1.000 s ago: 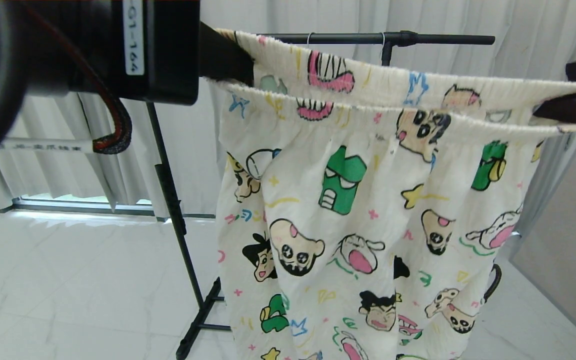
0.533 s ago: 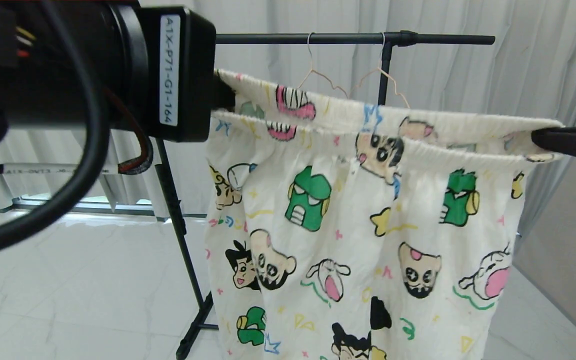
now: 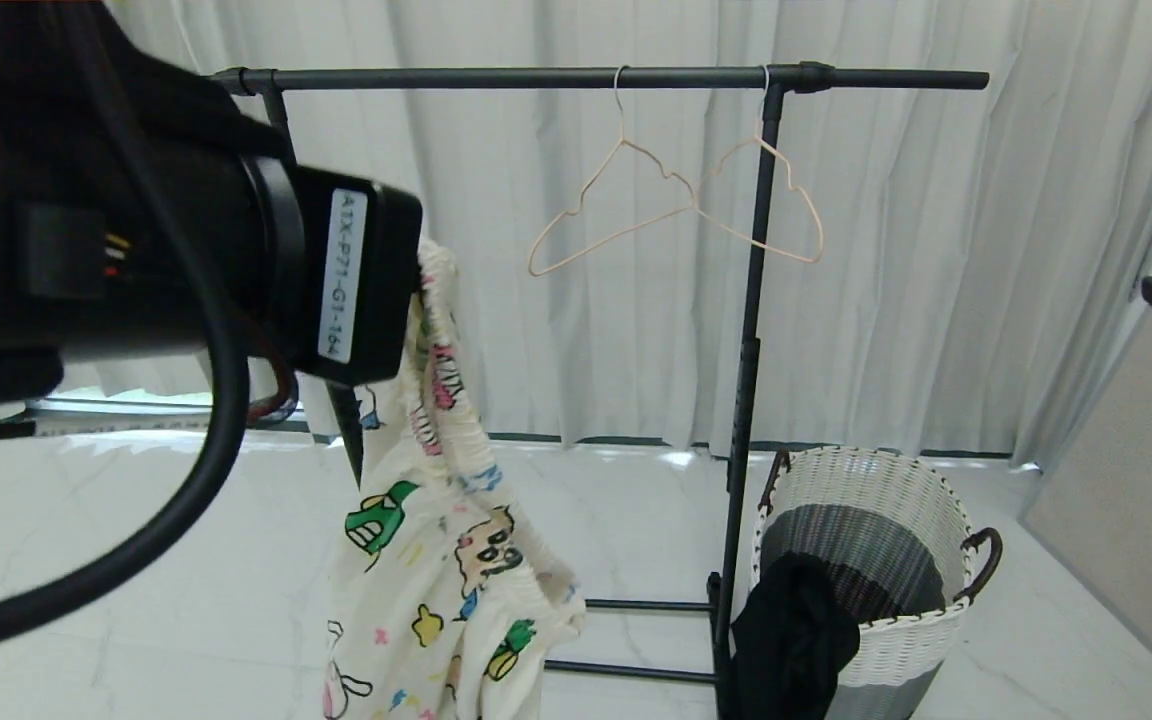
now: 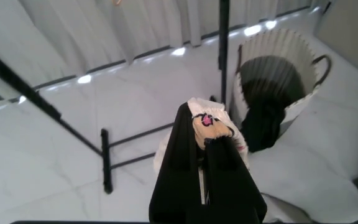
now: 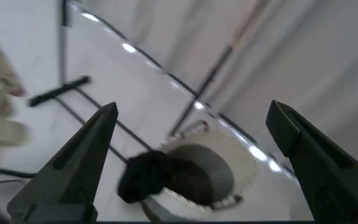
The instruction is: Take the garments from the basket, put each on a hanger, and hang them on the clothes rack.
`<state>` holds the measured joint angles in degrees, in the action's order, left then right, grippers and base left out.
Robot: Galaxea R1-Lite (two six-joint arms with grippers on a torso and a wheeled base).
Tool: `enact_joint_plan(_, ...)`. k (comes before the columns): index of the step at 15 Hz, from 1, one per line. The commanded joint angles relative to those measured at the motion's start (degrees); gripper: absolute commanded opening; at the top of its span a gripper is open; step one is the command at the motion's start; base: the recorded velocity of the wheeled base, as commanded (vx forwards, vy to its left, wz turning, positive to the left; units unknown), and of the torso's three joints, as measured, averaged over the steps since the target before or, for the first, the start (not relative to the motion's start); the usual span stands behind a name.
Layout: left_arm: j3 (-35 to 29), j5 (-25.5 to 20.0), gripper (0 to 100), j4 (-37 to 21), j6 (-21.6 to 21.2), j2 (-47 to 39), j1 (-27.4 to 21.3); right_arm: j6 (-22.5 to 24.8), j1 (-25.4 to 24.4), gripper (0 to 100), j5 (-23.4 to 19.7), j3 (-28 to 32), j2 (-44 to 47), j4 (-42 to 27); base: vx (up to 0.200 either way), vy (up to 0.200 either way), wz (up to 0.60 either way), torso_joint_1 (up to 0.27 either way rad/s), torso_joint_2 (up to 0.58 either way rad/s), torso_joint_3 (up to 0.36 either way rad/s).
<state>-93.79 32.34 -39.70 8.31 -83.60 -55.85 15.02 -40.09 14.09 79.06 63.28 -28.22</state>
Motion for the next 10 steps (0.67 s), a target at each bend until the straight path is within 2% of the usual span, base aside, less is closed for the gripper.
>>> enact_joint_plan(1, 11.2, 0.1, 0, 0.0, -0.1, 7.9, 3.6, 0.1, 14.4, 100, 2.0, -4.7, 0.2, -0.2, 0.0, 0.0, 0.0, 0.0, 0.0, 0.0)
enact_joint_plan(4, 28.6, 0.5, 0, 0.7, -0.1, 17.4, 7.2, 1.4, 29.0, 100, 2.1, -12.6, 0.0, 0.0, 0.0, 0.0, 0.0, 0.0, 0.0, 0.0)
enact_joint_plan(5, 31.7, 2.1, 0, 2.4, -0.2, 19.3, 7.2, 2.6, 31.7, 100, 2.1, -14.6, -0.2, 0.2, 0.0, 0.0, 0.0, 0.0, 0.0, 0.0)
enact_joint_plan(7, 35.0, 5.3, 0, 4.7, -0.4, 20.3, 7.2, 4.8, 33.3, 100, 2.1, -17.4, -1.1, 1.2, 0.0, 0.0, 0.0, 0.0, 0.0, 0.0)
enact_joint_plan(10, 34.7, 6.0, 0, 4.7, -1.3, 19.9, 7.2, 5.6, 33.4, 100, 2.2, -19.3, -1.4, 4.2, 0.0, 0.2, 0.0, 0.006, 0.0, 0.002)
